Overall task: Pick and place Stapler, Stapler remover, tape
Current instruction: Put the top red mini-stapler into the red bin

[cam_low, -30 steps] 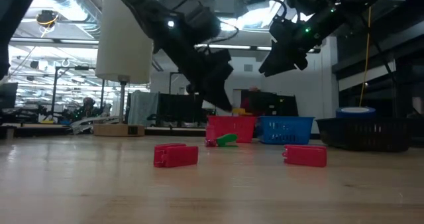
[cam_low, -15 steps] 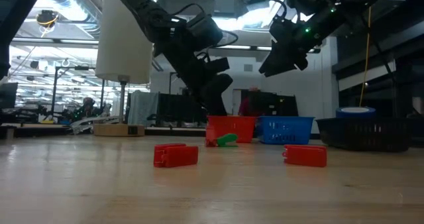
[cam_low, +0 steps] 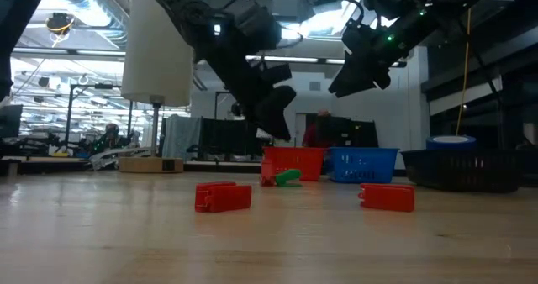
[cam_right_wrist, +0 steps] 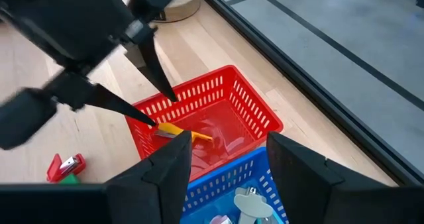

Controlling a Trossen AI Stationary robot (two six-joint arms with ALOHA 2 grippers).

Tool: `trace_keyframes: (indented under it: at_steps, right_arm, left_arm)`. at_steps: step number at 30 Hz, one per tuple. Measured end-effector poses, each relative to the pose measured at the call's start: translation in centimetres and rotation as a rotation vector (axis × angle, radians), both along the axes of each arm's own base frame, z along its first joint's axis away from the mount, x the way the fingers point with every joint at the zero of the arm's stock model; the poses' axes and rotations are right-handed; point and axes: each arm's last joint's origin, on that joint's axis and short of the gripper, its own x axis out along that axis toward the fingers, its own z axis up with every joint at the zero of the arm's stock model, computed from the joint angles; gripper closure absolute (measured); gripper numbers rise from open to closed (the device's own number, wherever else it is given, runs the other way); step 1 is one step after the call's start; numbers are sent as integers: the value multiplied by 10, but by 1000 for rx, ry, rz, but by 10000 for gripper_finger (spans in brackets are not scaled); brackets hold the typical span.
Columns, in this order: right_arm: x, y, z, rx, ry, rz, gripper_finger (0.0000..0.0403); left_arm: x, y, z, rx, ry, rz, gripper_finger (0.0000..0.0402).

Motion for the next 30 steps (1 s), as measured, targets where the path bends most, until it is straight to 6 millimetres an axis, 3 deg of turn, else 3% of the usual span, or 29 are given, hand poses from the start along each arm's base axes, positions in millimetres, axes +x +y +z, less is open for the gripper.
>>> trace_keyframes:
  at_steps: [17, 30]
  right_arm:
    - [-1, 0, -1, 6, 18, 0, 205]
    - [-2, 1, -3, 19, 35, 5, 205]
  left_arm:
    - [-12, -64, 77, 262, -115, -160, 251]
    - [-20, -114, 79, 304, -31, -424, 252]
